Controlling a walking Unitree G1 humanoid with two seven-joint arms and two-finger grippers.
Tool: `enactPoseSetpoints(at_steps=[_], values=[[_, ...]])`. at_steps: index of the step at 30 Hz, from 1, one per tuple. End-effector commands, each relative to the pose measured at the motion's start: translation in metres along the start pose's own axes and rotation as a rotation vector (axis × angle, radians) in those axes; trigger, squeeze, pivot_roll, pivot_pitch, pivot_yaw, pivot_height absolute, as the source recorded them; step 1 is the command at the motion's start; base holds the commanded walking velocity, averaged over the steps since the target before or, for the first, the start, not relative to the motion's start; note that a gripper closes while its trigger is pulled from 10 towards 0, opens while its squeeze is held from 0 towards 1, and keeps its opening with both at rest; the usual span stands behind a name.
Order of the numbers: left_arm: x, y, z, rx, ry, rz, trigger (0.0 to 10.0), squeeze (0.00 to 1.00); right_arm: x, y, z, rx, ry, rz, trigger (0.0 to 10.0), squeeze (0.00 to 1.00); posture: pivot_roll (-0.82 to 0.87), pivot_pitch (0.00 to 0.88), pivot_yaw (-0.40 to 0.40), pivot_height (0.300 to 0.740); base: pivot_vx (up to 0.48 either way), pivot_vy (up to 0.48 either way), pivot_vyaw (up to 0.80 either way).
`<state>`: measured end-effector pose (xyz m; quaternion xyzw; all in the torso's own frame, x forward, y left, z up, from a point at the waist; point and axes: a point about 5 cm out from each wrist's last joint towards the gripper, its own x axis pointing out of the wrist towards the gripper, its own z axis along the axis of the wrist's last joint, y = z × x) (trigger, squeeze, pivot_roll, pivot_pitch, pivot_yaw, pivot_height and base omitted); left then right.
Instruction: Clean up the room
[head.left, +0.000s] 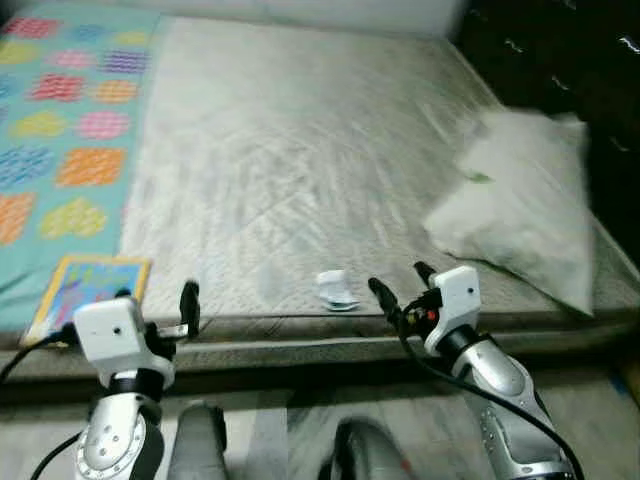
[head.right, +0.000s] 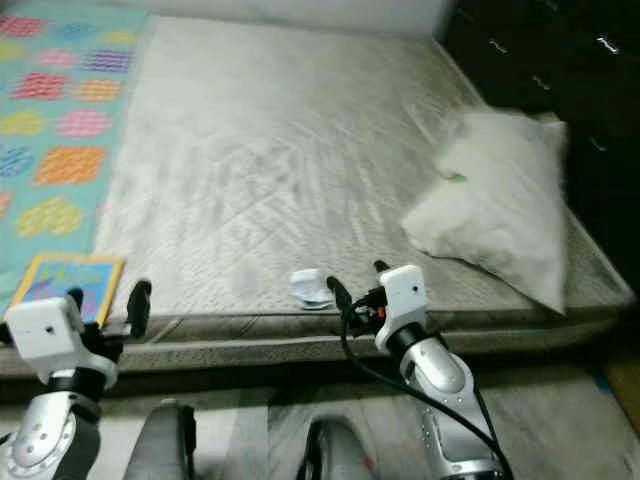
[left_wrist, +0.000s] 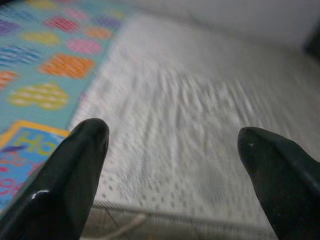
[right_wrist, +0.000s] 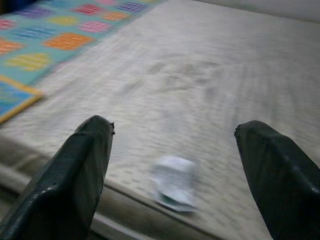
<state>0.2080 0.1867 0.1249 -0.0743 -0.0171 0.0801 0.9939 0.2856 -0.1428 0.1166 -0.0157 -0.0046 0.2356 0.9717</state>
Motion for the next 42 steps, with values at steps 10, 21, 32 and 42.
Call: enactPoseSetpoints(at_steps=[10, 21, 32, 42], values=[[-0.010, 0.008, -0.010, -0.002, 0.061, 0.035, 10.0, 0.00, -0.020, 0.000, -0.003, 0.024, 0.043, 0.021, 10.0, 0.00, 0.01, 0.226, -0.123, 0.650, 0.000, 0.000, 0.00], [-0.009, 0.007, -0.008, -0.013, 0.057, 0.023, 10.0, 0.00, -0.018, 0.004, -0.004, 0.038, 0.055, 0.024, 10.0, 0.00, 0.02, 0.233, -0.118, 0.631, 0.000, 0.000, 0.00], [-0.009, 0.004, -0.009, -0.017, 0.068, -0.017, 10.0, 0.00, -0.017, 0.005, -0.006, 0.040, 0.058, 0.030, 10.0, 0.00, 0.02, 0.233, -0.115, 0.592, 0.000, 0.000, 0.00], [-0.010, 0.002, -0.008, -0.017, 0.065, -0.040, 10.0, 0.00, -0.016, 0.006, -0.007, 0.028, 0.070, 0.041, 10.0, 0.00, 0.02, 0.231, -0.115, 0.592, 0.000, 0.000, 0.00]])
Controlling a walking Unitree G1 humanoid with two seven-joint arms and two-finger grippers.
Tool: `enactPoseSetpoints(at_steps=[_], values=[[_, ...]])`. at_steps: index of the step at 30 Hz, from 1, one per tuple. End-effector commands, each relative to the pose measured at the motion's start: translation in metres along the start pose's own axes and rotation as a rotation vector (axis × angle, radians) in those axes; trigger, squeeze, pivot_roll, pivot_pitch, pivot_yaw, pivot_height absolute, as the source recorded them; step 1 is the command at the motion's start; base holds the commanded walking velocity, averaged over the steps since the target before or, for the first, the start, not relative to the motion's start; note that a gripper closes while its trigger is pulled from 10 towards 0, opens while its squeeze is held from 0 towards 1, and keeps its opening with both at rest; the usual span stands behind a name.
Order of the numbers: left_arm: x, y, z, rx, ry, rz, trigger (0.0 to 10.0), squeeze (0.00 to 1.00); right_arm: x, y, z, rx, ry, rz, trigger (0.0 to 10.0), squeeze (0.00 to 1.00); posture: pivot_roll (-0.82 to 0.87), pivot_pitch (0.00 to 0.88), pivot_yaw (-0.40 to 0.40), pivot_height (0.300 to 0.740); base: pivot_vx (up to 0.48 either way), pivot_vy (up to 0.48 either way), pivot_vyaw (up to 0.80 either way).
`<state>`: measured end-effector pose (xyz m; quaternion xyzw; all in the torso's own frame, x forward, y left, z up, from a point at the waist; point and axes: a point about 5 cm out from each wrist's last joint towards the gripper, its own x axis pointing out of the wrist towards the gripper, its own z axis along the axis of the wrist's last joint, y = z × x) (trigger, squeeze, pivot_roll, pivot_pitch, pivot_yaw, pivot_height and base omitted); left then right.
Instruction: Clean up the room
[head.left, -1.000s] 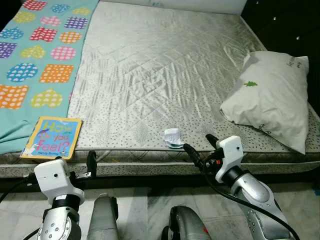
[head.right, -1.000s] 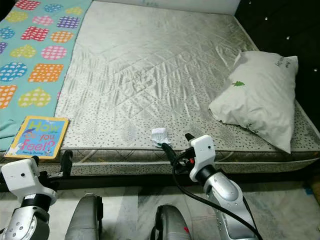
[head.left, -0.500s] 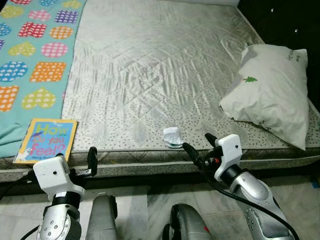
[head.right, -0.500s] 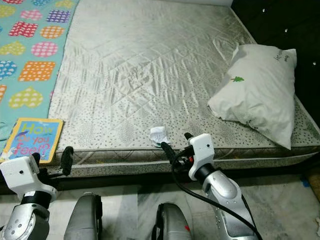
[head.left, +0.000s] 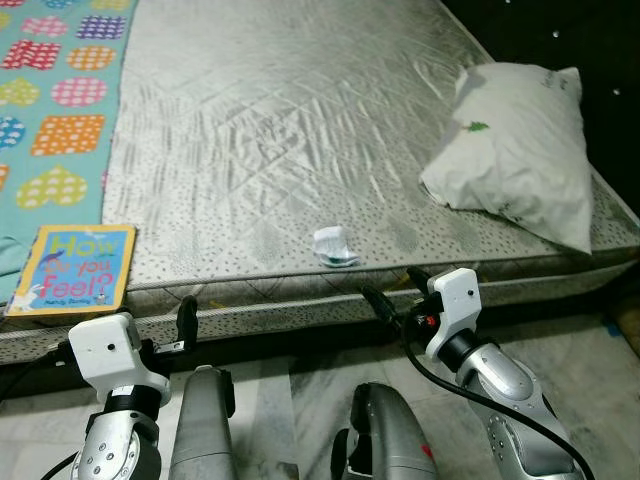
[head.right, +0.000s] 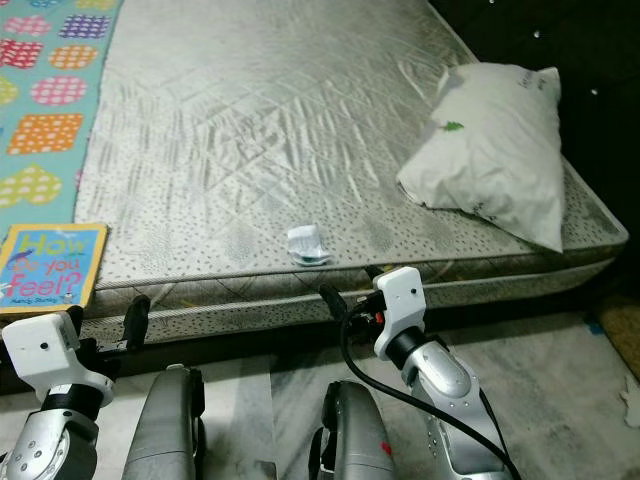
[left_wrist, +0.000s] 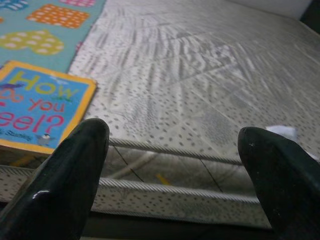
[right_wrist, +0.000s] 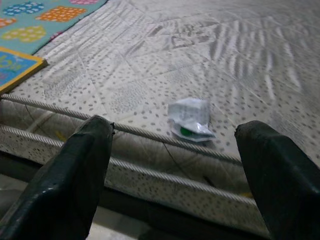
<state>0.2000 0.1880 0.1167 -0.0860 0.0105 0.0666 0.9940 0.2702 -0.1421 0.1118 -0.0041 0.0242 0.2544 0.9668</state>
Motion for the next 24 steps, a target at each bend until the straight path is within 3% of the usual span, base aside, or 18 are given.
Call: enactPoseSetpoints(at_steps=[1, 24], values=[[-0.0021, -0.0022, -0.0002, 0.002, 0.006, -0.021, 10.0, 0.00, -0.0024, -0.0016, -0.0030, -0.011, 0.022, 0.003, 10.0, 0.00, 0.02, 0.230, -0.116, 0.592, 0.000, 0.000, 0.00], [-0.0010, -0.0047, -0.0005, 0.001, 0.007, -0.046, 10.0, 0.00, -0.0016, -0.0004, -0.0046, -0.006, 0.024, 0.007, 10.0, 0.00, 0.02, 0.222, -0.112, 0.592, 0.296, 0.000, 0.00]])
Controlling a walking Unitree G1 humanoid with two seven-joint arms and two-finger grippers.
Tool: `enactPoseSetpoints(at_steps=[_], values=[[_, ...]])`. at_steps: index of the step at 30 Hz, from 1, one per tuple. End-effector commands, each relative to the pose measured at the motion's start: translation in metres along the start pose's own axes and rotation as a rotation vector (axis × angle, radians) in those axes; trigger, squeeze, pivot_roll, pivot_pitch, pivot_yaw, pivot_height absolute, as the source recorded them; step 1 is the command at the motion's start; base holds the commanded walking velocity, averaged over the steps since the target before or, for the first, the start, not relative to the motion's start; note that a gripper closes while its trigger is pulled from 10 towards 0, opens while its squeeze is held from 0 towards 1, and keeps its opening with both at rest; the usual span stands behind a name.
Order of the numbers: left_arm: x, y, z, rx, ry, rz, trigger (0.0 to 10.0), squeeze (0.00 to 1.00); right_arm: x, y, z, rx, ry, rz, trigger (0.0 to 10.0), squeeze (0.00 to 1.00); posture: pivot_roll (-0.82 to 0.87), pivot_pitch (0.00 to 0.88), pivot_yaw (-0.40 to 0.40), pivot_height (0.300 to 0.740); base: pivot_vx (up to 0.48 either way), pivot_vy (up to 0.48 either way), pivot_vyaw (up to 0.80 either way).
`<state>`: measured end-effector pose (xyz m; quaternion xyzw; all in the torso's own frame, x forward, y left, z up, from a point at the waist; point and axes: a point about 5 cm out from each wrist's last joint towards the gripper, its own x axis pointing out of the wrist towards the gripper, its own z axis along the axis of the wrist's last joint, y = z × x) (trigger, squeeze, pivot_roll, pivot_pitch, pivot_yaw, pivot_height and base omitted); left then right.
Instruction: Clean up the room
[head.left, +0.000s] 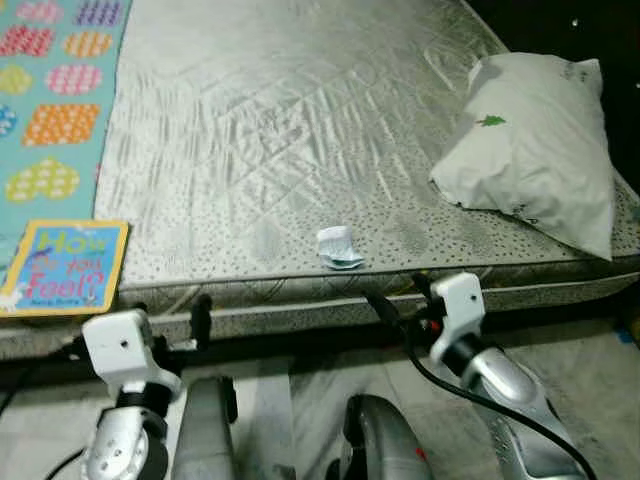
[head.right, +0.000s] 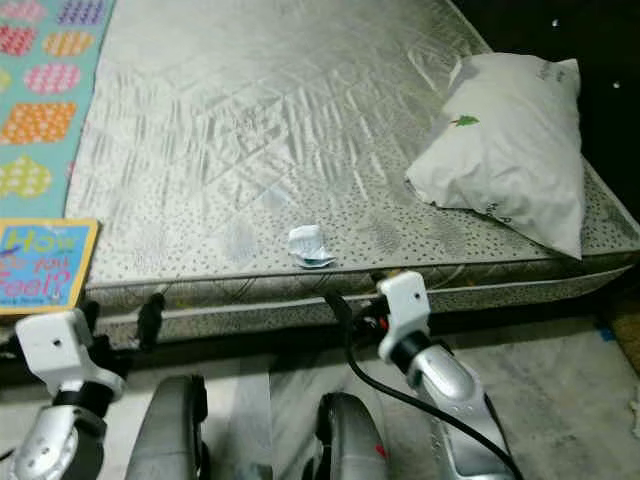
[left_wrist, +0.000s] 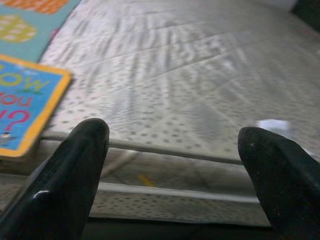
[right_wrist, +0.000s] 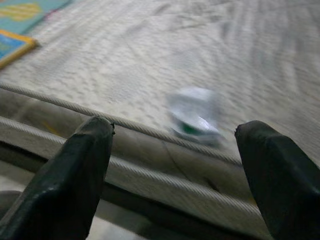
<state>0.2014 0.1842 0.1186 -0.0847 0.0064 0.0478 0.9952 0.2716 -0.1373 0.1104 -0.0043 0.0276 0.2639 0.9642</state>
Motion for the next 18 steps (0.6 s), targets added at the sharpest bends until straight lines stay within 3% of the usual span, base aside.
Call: enactPoseSetpoints(at_steps=[1, 9, 12, 14, 18], values=[[-0.0020, -0.0009, -0.0018, -0.002, 0.013, -0.009, 10.0, 0.00, -0.0052, -0.0037, -0.0034, -0.006, 0.018, -0.013, 10.0, 0.00, 0.02, 0.222, -0.112, 0.592, 0.311, 0.000, 0.00], [-0.0018, -0.0019, -0.0024, -0.006, 0.017, -0.012, 10.0, 0.00, -0.0049, -0.0036, -0.0035, -0.012, 0.019, -0.012, 10.0, 0.00, 0.02, 0.226, -0.112, 0.592, 0.315, 0.000, 0.00], [-0.0017, -0.0021, -0.0027, -0.011, 0.018, -0.012, 10.0, 0.00, -0.0047, -0.0033, -0.0035, -0.013, 0.019, -0.011, 10.0, 0.00, 0.02, 0.228, -0.113, 0.592, 0.299, 0.000, 0.65], [-0.0013, -0.0031, -0.0037, -0.019, 0.025, -0.012, 10.0, 0.00, -0.0045, -0.0032, -0.0033, -0.013, 0.019, -0.011, 10.0, 0.00, 0.02, 0.230, -0.113, 0.592, 0.000, 0.000, 0.72], [-0.0013, -0.0031, -0.0046, -0.014, 0.026, 0.004, 10.0, 0.00, -0.0047, -0.0044, -0.0045, 0.009, 0.024, -0.017, 10.0, 0.00, 0.02, 0.232, -0.113, 0.592, 0.000, 0.000, 0.00]])
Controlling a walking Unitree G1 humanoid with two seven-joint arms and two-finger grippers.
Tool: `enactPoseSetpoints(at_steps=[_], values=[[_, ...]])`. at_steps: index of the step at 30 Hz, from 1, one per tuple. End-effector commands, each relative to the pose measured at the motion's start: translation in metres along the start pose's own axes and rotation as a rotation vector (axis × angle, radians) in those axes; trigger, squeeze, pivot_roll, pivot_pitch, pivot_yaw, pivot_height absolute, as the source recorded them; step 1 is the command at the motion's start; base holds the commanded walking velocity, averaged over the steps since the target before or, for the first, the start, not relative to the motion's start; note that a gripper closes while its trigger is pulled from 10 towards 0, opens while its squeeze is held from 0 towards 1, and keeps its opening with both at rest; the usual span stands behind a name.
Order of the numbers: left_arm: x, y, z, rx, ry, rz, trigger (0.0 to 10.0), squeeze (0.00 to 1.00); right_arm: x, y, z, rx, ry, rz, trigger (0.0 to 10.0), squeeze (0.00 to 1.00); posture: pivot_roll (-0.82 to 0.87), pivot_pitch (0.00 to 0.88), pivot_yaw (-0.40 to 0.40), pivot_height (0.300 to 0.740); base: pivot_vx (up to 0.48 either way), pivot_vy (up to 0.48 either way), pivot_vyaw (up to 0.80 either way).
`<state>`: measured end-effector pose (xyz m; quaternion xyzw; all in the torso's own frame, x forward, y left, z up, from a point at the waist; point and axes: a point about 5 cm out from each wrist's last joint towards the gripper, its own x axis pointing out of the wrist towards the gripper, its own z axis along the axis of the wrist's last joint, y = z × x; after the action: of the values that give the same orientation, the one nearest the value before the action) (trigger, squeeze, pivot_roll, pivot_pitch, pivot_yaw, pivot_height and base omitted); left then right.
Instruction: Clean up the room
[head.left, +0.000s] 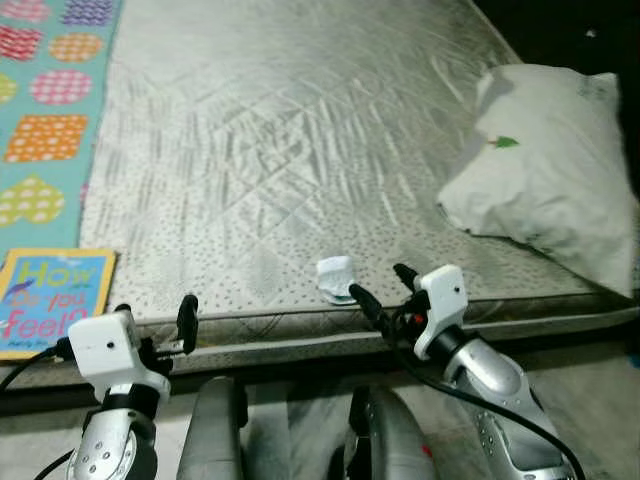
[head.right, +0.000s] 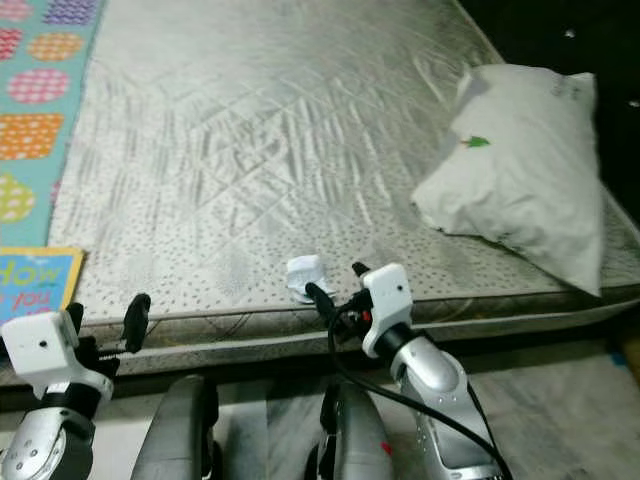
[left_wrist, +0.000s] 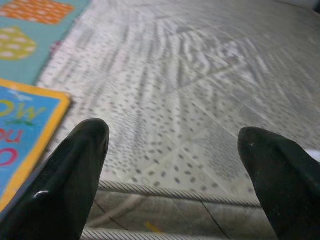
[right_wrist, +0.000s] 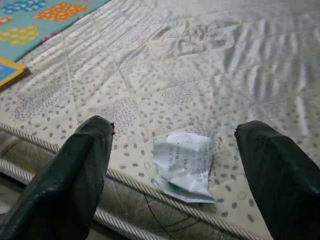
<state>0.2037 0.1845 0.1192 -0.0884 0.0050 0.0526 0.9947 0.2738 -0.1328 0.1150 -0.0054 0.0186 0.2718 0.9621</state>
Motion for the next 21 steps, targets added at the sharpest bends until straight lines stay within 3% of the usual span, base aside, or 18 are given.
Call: enactPoseSetpoints(at_steps=[1, 8, 17, 21], values=[[-0.0036, -0.0029, -0.0052, -0.006, 0.029, -0.004, 10.0, 0.00, -0.0089, -0.0070, -0.0096, 0.017, 0.044, -0.032, 10.0, 0.00, 0.02, 0.232, -0.113, 0.592, 0.000, 0.000, 0.00], [-0.0034, -0.0020, -0.0048, -0.001, 0.029, 0.002, 10.0, 0.00, -0.0075, -0.0087, -0.0111, 0.014, 0.059, -0.034, 10.0, 0.00, 0.02, 0.233, -0.113, 0.592, 0.000, 0.000, 0.00], [-0.0029, -0.0017, -0.0047, 0.003, 0.031, 0.002, 10.0, 0.00, -0.0061, -0.0085, -0.0101, -0.005, 0.056, -0.018, 10.0, 0.00, 0.02, 0.237, -0.110, 0.592, 0.000, 0.000, 0.80], [-0.0027, -0.0015, -0.0049, 0.005, 0.033, 0.001, 10.0, 0.00, -0.0047, -0.0118, -0.0106, 0.009, 0.055, -0.031, 10.0, 0.00, 0.02, 0.237, -0.110, 0.592, 0.000, 0.000, 0.11]])
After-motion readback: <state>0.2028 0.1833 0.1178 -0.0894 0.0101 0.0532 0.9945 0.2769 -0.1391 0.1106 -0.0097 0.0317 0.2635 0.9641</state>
